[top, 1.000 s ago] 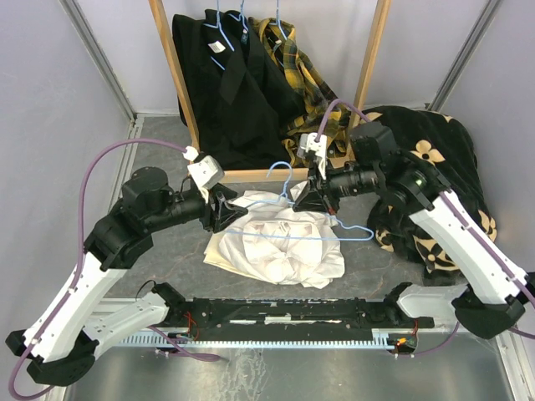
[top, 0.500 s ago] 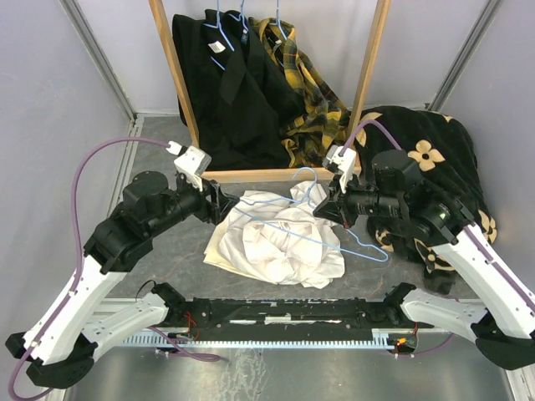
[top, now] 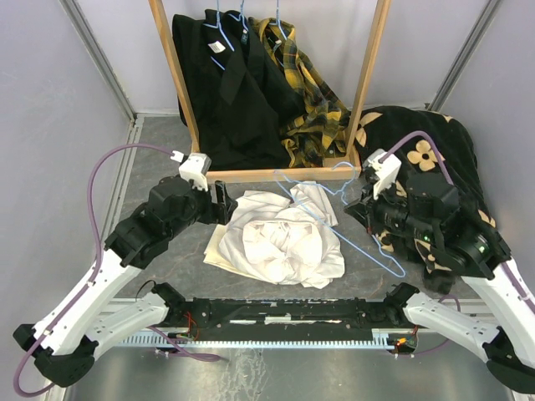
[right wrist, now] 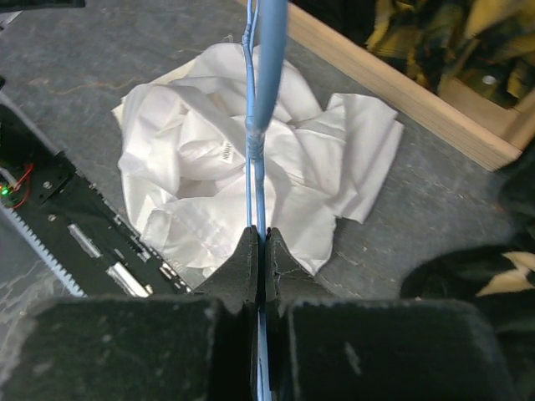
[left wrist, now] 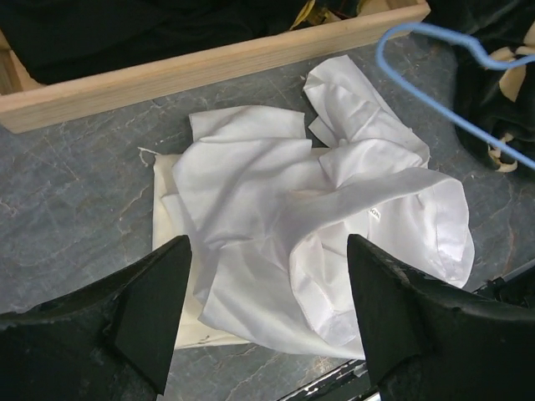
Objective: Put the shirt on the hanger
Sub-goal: Adjust the hanger, then hang the shirt on the hanger.
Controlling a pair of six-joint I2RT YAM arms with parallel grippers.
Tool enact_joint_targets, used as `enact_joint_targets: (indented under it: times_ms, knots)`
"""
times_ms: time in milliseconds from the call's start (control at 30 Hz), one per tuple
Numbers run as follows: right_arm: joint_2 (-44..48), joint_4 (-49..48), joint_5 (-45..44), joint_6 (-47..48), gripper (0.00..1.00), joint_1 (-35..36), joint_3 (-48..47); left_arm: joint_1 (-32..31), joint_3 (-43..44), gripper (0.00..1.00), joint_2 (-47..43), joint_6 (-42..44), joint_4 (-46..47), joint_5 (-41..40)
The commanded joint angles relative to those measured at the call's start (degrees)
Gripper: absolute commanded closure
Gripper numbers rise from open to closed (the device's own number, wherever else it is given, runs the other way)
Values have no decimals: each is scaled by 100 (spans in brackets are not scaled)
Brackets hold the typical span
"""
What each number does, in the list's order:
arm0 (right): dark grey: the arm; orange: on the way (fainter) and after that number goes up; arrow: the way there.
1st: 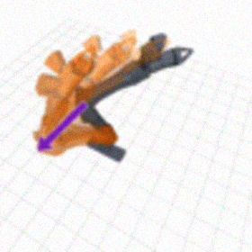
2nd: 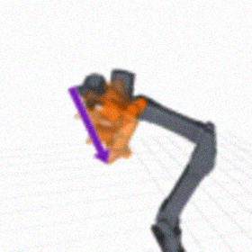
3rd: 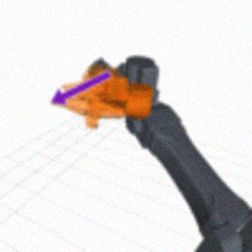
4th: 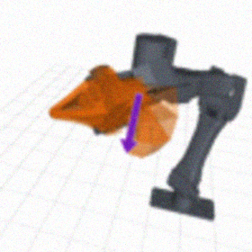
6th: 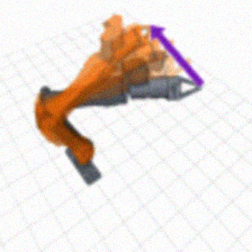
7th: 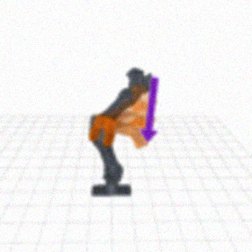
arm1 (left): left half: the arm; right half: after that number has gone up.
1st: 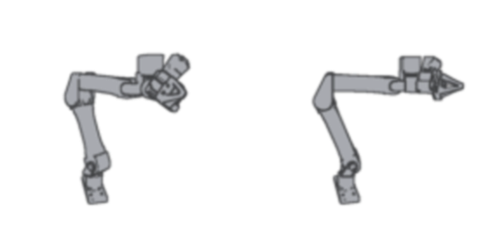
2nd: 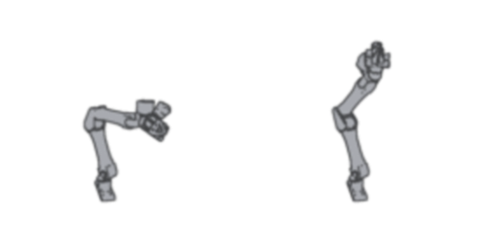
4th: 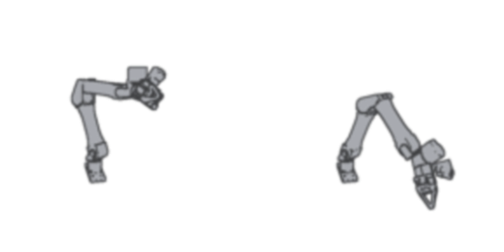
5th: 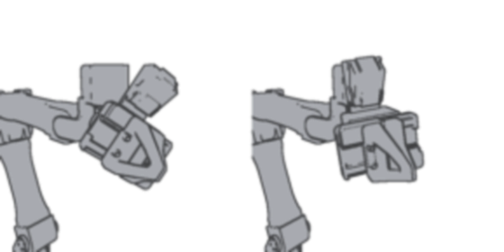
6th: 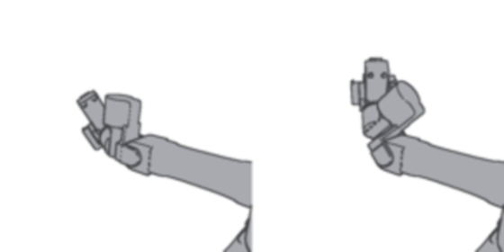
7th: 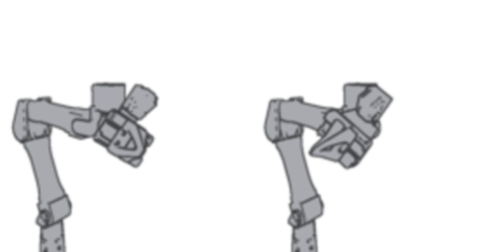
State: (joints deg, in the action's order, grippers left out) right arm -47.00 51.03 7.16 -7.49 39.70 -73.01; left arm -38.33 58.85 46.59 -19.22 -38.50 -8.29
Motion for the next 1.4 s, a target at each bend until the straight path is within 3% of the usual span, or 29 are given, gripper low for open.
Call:
enact_joint_targets:
  times_ms: [0, 233, 500, 733, 1100, 1367]
  knots:
    - [223, 112, -842, -237, 100, 4, -59, 0, -206, 19, 149, -630, 475, -294]
    - [353, 282, -995, -245, 100, 7, -58, 0, -530, 28, 698, -1161, 711, -31]
    - [399, 288, -1046, -236, 100, 7, 78, -42, -1593, 29, 73, -1804, 1220, 280]
    - [362, 199, -1046, -210, 100, 7, 183, -46, -2656, 37, -161, -1971, 2450, 707]
    - [357, 196, -1015, -219, 100, 2, 275, -214, -3106, 55, 53, -2215, 3167, 857]
    - [197, 140, -1049, -172, 100, 9, 181, -336, -3306, 53, -38, -2402, 3234, 702]
